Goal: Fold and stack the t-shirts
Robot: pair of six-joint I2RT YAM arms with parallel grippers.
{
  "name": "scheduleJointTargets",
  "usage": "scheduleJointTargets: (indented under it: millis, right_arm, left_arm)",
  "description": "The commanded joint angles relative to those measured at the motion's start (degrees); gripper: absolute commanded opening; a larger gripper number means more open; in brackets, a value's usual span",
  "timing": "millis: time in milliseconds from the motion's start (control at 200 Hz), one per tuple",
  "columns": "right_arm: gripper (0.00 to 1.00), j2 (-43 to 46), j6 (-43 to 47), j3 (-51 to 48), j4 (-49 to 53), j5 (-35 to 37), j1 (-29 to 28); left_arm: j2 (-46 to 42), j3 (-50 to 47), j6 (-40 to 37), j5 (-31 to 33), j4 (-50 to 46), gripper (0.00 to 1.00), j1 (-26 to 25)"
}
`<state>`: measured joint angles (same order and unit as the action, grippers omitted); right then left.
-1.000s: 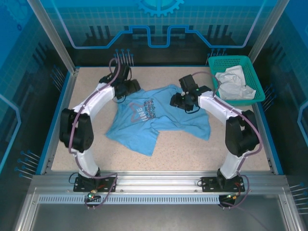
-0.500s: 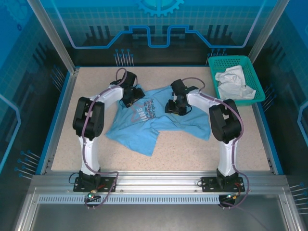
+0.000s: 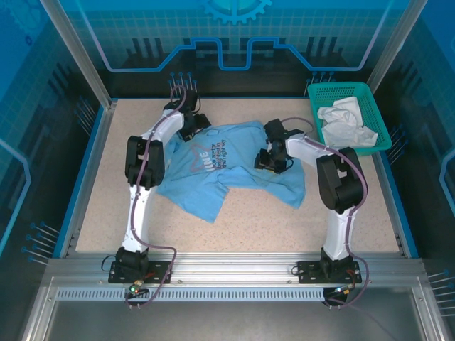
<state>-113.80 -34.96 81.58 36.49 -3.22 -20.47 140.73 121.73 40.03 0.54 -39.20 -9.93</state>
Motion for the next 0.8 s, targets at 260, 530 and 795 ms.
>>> scheduleJointTargets:
  millis: [260, 530, 795]
  right_arm:
    - [0.48, -17.5, 9.7, 30.8, 12.2, 13.8, 3.0]
    - [0.43, -27.6, 13.4, 43.3, 17.8, 15.8, 3.2]
    - [0.27, -28.7, 14.3, 43.2, 17.5, 16.8, 3.2]
  left_arm:
    - [1.2, 5.4, -3.6, -6.4, -0.7, 0.73, 1.1]
    - [2.3, 5.8, -4.2, -10.6, 0.6, 0.69, 2.6]
    - [4.4, 7.4, -5.1, -12.7, -0.1, 0.77, 2.5]
